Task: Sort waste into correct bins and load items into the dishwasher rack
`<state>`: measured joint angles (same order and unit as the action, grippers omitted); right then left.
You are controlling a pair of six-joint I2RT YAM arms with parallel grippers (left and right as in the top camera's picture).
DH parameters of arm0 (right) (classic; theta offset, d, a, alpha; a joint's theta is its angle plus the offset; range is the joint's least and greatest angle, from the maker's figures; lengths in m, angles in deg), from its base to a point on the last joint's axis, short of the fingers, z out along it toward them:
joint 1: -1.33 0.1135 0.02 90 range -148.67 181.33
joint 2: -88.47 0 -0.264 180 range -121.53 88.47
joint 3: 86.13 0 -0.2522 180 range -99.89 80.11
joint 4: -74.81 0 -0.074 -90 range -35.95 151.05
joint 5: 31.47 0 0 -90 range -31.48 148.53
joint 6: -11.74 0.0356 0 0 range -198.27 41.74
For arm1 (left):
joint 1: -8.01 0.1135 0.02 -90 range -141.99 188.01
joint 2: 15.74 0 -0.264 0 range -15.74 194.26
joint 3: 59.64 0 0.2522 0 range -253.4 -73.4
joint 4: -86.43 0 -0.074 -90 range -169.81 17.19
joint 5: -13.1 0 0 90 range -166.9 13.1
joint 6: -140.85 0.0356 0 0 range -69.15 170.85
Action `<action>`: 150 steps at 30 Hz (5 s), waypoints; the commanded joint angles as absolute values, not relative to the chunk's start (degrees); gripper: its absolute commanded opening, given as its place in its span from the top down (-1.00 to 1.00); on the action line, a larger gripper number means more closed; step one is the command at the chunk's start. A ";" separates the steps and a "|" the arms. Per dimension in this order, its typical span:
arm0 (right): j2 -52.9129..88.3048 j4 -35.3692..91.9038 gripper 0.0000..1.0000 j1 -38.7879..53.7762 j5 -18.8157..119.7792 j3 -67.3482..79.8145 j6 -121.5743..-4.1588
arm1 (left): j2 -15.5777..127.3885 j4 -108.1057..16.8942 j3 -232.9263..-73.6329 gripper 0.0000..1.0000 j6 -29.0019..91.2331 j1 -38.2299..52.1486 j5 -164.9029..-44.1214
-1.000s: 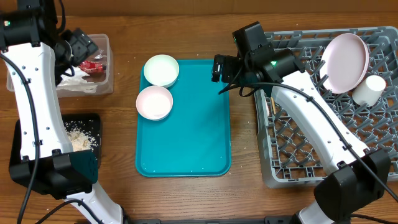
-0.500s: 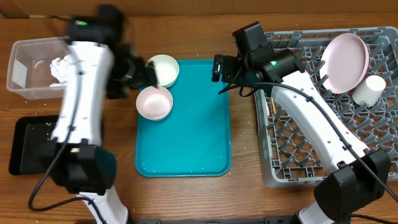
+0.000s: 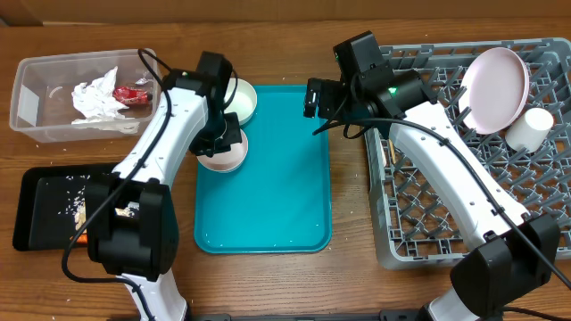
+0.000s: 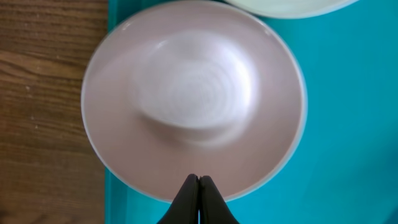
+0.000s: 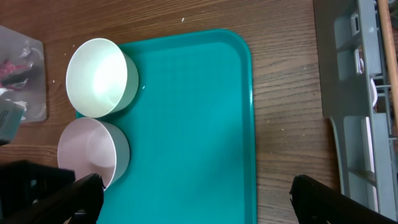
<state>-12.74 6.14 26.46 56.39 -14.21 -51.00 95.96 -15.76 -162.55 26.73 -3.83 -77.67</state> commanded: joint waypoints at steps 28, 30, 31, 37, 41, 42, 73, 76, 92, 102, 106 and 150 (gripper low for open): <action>-12.76 6.49 -1.00 26.35 56.98 -14.08 -50.58 | 96.33 -34.56 -148.36 0.92 24.42 -15.37 -98.02; -12.76 6.49 -1.00 26.35 56.98 -14.08 -50.58 | 96.31 -34.47 -149.48 0.92 24.50 -15.61 -100.21; -12.76 6.49 -1.00 26.35 56.98 -14.08 -50.58 | 96.22 -34.12 -150.22 0.92 24.92 -15.61 -101.36; -12.76 6.49 -1.00 26.35 56.98 -14.08 -50.58 | 95.52 -25.88 -158.48 0.92 28.50 -14.86 -96.75; -12.76 6.49 -1.00 26.35 56.98 -14.08 -50.58 | 94.76 -17.27 -166.70 0.92 28.31 -12.07 -90.02; -12.76 6.49 -1.00 26.35 56.98 -14.08 -50.58 | 94.60 -15.28 -168.62 0.92 28.07 -11.17 -88.38; -22.03 11.36 -1.00 42.52 48.74 -14.08 -62.78 | 94.41 4.00 -181.45 -1.00 18.47 24.02 -78.17; -26.25 11.25 -0.99 46.32 50.56 -14.06 -63.54 | 94.41 2.53 -181.45 -0.99 18.47 24.02 -78.20; -34.55 11.12 0.02 52.12 53.71 -14.08 -63.22 | 94.41 1.77 -181.45 -1.00 18.47 24.02 -78.17; -34.53 8.04 0.78 52.01 54.86 -17.27 -63.04 | 94.41 1.77 -181.45 -1.00 18.47 24.02 -78.17; -34.53 6.03 0.92 51.63 54.84 -18.89 -63.06 | 94.41 1.77 -181.45 -1.00 18.47 24.02 -78.17; -4.43 -26.39 0.92 -26.55 -13.37 -8.36 -103.87 | 94.41 1.77 -181.45 -1.00 18.47 24.02 -78.17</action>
<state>-5.55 -25.82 -21.56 1.25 -13.84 -89.20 95.59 1.81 -180.60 19.37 23.97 -77.93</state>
